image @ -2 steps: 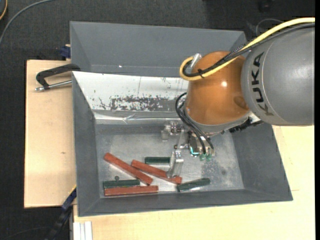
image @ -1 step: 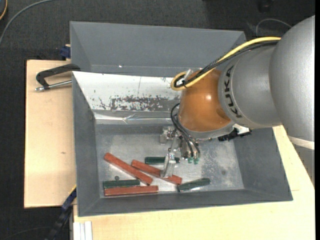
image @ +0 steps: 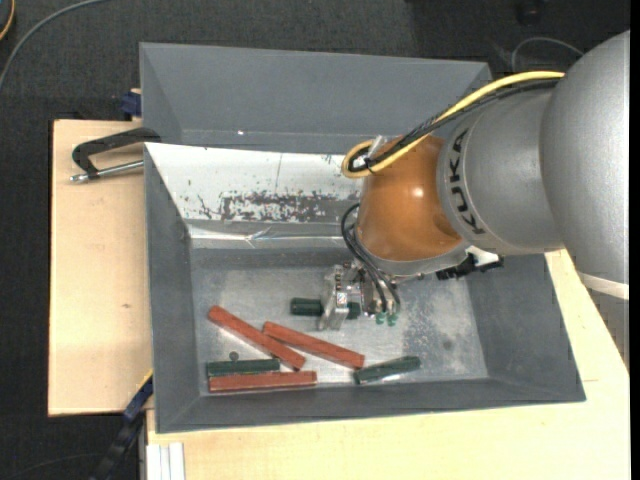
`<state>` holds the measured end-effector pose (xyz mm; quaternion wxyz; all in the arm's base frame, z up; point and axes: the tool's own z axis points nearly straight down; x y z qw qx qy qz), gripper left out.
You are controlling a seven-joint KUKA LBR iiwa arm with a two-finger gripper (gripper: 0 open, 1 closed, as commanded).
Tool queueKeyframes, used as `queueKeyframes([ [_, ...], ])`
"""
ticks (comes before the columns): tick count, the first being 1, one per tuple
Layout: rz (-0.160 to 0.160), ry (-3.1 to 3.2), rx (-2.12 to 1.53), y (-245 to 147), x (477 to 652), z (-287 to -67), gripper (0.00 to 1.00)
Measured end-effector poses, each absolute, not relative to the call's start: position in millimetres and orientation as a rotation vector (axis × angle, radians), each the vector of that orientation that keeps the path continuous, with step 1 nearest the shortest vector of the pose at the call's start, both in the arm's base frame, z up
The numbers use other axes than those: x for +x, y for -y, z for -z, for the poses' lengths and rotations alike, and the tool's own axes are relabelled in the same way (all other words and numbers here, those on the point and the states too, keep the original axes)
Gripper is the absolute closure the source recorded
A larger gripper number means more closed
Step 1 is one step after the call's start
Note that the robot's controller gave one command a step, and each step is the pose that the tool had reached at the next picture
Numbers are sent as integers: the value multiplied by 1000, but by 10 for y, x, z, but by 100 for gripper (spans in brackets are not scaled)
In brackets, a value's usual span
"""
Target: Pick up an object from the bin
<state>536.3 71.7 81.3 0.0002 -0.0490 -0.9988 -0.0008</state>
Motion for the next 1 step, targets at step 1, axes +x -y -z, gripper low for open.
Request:
queueKeyframes([
  [1,5,3151,-178,-625,5389,-2203,100],
])
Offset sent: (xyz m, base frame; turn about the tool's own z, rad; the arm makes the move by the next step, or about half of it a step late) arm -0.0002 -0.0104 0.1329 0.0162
